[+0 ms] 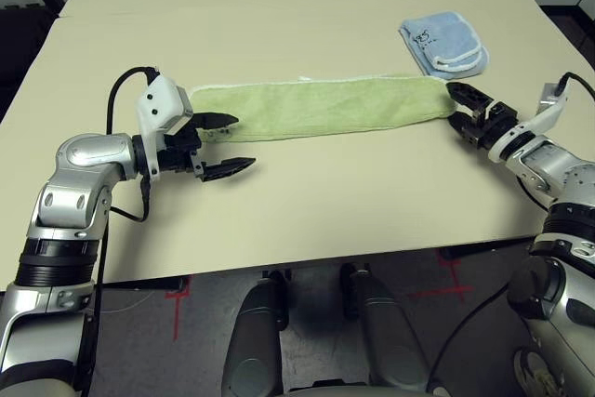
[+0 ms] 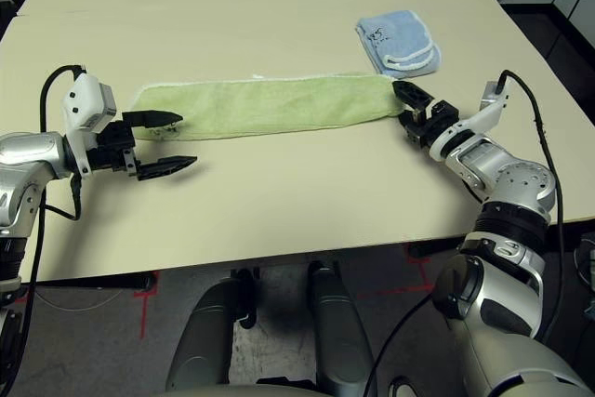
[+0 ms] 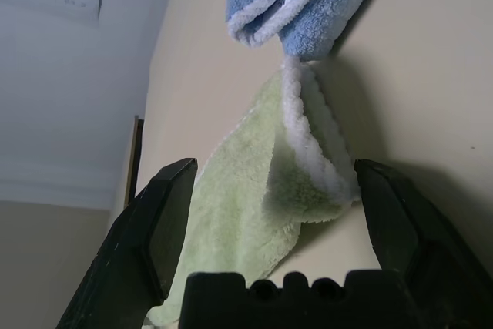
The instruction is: Fold the towel and set it aside.
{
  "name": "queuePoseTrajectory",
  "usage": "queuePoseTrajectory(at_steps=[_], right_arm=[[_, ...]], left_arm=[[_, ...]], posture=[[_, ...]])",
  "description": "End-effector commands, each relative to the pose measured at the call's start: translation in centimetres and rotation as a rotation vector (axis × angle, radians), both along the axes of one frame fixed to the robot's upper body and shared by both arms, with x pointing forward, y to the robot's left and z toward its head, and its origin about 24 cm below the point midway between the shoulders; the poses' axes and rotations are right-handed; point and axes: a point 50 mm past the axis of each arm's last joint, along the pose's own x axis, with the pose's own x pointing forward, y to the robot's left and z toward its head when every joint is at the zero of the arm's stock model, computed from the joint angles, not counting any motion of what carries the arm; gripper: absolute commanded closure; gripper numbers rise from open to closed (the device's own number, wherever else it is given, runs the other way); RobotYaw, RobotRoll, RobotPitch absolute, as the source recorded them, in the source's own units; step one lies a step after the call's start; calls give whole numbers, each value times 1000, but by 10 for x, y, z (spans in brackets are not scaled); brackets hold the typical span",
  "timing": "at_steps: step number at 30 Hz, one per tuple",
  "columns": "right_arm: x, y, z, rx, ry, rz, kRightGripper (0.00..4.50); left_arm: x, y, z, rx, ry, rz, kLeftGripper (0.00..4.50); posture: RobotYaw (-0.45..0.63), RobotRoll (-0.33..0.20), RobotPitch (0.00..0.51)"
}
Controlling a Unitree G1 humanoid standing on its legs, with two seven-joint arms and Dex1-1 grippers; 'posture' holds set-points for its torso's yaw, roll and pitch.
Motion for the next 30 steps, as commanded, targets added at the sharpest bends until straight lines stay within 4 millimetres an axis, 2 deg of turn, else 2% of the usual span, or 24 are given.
queuePoseTrajectory(at_steps=[1, 7, 13, 21, 30], right_arm=[[-16, -18, 7, -8, -15, -41, 35], [-32, -22, 9, -8, 3, -5, 35], [-34, -7, -1, 1, 35, 38, 35], [-17, 12, -9, 21, 54, 53, 35], [4, 17, -14, 18, 60, -7, 35]], left_arm=[[-3, 1, -4, 2, 18, -2, 28], [-2, 0, -6, -2, 21, -7, 28], [-1, -2, -5, 0, 22, -13, 28], [-3, 0, -3, 8, 24, -6, 28], [-4, 0, -2, 11, 25, -1, 28]], posture=[[-66, 0, 251], [-80, 0, 251], [-80, 0, 251], [-55, 0, 255], [-47, 0, 255]])
